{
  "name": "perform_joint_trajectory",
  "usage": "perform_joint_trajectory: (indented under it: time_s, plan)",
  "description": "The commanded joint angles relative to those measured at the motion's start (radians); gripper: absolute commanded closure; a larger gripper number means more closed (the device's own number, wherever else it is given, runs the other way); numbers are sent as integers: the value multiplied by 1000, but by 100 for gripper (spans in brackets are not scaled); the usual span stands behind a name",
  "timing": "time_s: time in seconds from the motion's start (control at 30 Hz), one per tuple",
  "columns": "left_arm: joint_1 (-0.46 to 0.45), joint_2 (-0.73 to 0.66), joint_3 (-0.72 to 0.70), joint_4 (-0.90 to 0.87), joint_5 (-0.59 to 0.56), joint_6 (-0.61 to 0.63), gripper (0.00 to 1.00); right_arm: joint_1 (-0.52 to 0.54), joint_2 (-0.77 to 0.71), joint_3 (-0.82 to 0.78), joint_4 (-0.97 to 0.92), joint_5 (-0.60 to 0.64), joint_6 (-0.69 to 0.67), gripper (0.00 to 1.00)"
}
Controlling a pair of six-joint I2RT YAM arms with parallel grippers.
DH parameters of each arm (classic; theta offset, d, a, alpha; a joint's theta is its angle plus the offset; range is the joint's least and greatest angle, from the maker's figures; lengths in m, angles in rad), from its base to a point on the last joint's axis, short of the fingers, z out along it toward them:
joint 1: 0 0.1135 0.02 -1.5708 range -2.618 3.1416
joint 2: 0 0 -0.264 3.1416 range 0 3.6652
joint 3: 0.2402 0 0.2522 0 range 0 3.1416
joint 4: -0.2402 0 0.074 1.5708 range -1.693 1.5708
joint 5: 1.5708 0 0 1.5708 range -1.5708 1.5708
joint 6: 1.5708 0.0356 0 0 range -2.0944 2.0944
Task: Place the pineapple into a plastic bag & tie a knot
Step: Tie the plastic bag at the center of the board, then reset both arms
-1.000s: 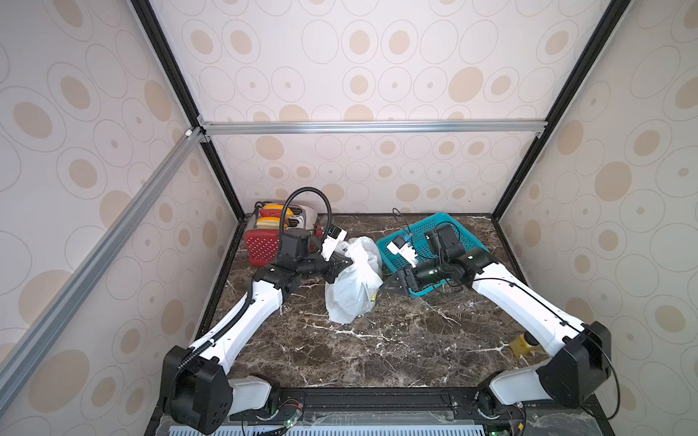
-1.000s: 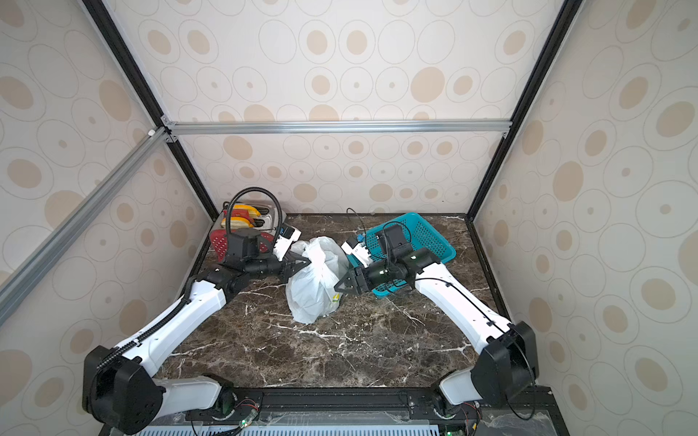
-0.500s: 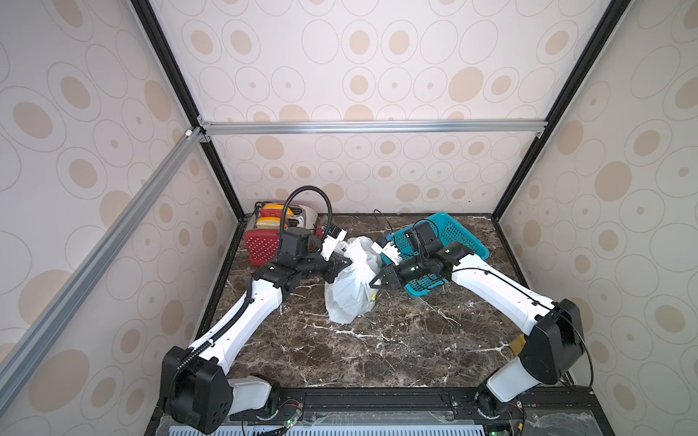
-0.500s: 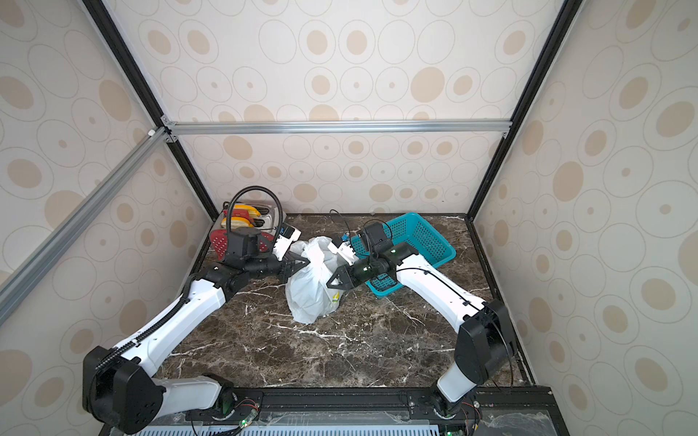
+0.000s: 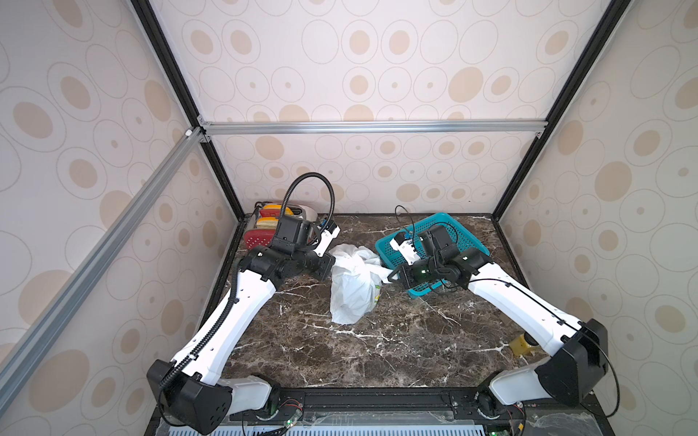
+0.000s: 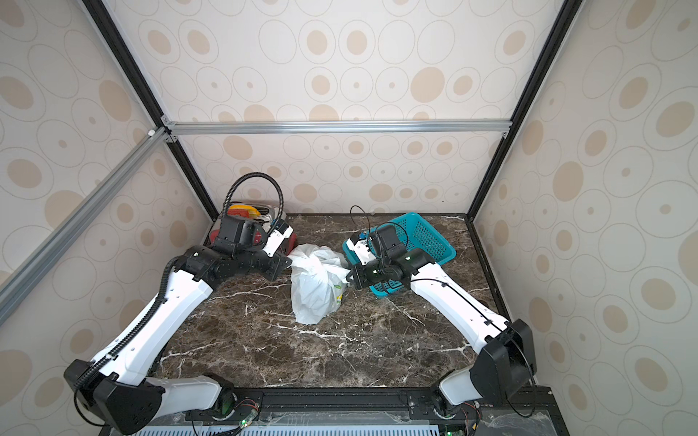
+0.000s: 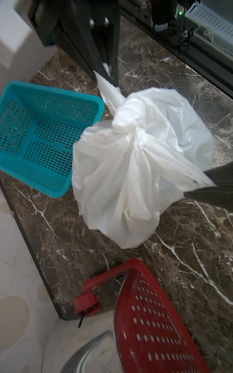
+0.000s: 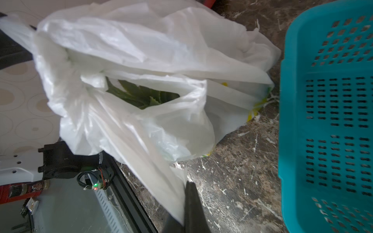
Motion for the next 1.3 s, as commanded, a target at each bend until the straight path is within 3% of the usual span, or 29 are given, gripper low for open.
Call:
perform_joint_trajectory:
  time_s: [0.0,0.17,0.37,0.47,0.6,0.63,0.7,0.8,0.9,1.0,1.07,1.17,1.27]
  plan:
    - [34,-37,12,-163,-393,26,100,-61,-4,-60,-240,235,29,100]
    - [35,-58,-131,10,-526,-10,100,-113,-39,-133,-300,359,-3,100]
    - [34,-51,-262,151,-592,-72,100,-159,-48,-203,-299,377,-28,100]
    - [34,-39,-290,179,-514,-61,100,-159,-31,-181,-265,281,-28,100]
    - [34,-59,-305,228,-320,-8,100,-159,-29,-142,-161,47,-57,100]
    - [35,-70,-309,247,-260,-1,100,-158,-32,-131,-139,1,-59,91]
    - [35,-104,-325,303,-167,7,85,-159,-48,-116,-88,-82,-55,55]
    - [35,-160,-356,347,-129,-8,52,-159,-99,-122,-32,-101,-48,25]
    - [34,-220,-385,357,-130,-20,40,-164,-169,-148,-25,-23,-49,14]
    - [34,-272,-393,326,-170,-38,31,-185,-239,-173,-68,109,-48,11]
    - [35,-325,-394,311,-227,-68,15,-200,-297,-208,-86,231,-37,11]
    - [35,-438,-422,338,-374,-138,2,-208,-398,-286,-75,462,-32,6]
    - [36,-511,-478,379,-666,-201,1,-213,-463,-403,22,672,-71,6]
